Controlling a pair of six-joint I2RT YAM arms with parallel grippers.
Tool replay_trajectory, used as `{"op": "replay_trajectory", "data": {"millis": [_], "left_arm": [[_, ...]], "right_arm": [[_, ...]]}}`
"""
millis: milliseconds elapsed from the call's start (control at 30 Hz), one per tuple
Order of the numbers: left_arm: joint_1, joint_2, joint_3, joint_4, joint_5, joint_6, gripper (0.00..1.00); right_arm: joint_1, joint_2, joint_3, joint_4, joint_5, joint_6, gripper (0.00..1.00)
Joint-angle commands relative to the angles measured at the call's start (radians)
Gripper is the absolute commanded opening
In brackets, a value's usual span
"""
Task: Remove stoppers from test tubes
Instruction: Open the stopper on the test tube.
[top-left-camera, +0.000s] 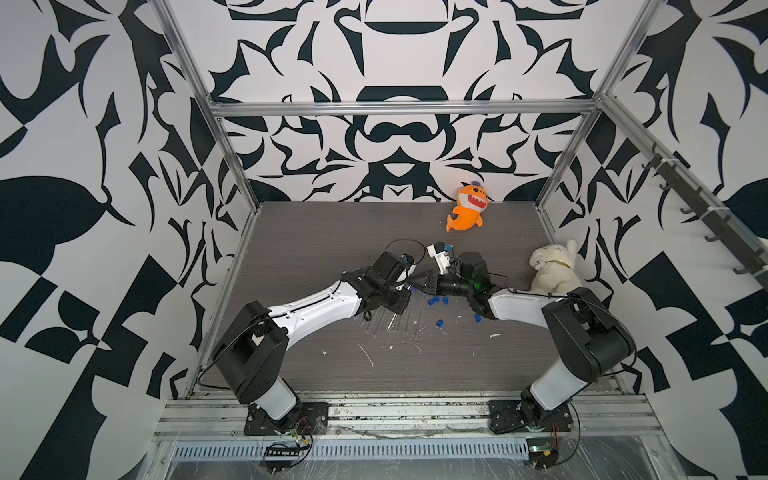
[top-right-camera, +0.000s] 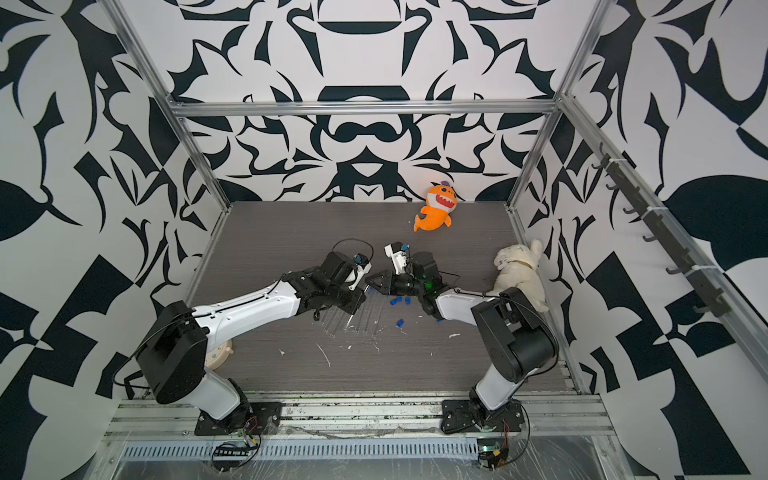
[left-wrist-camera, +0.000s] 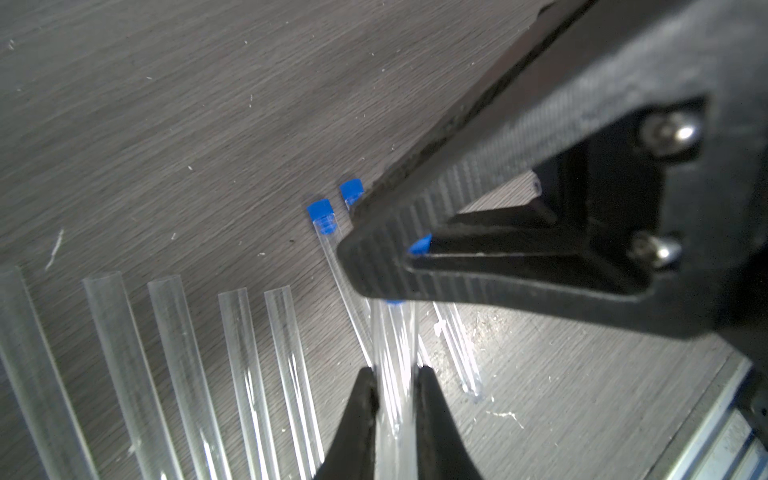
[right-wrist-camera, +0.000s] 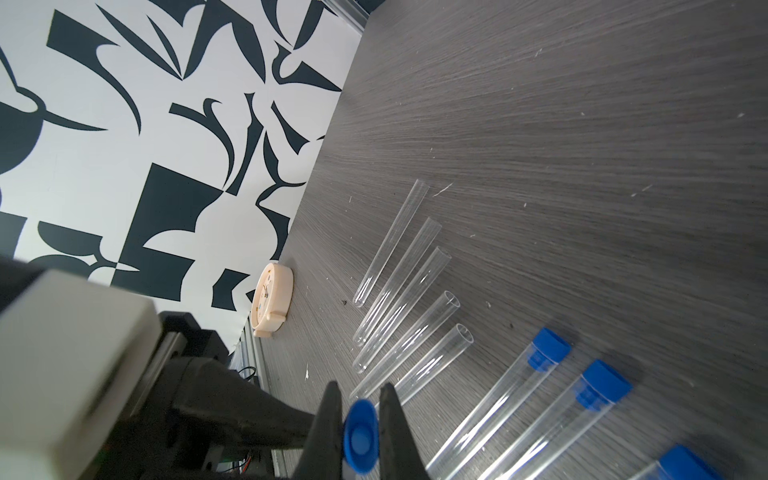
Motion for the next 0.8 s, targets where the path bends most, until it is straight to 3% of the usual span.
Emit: {"op": "replay_trajectory", "data": {"millis": [0, 767], "left_arm": [[-0.005, -0.019, -0.013, -0.049, 0.010, 0.009, 0.00], [-0.005, 0.006, -0.006, -0.078, 0.031, 0.017, 0.00]], "right_arm": [[-0.026, -0.055, 0.061, 0.053, 0.044, 0.011, 0.00], [-0.059, -0.086, 0.151, -0.057, 0.134, -0.035, 0.00]]}}
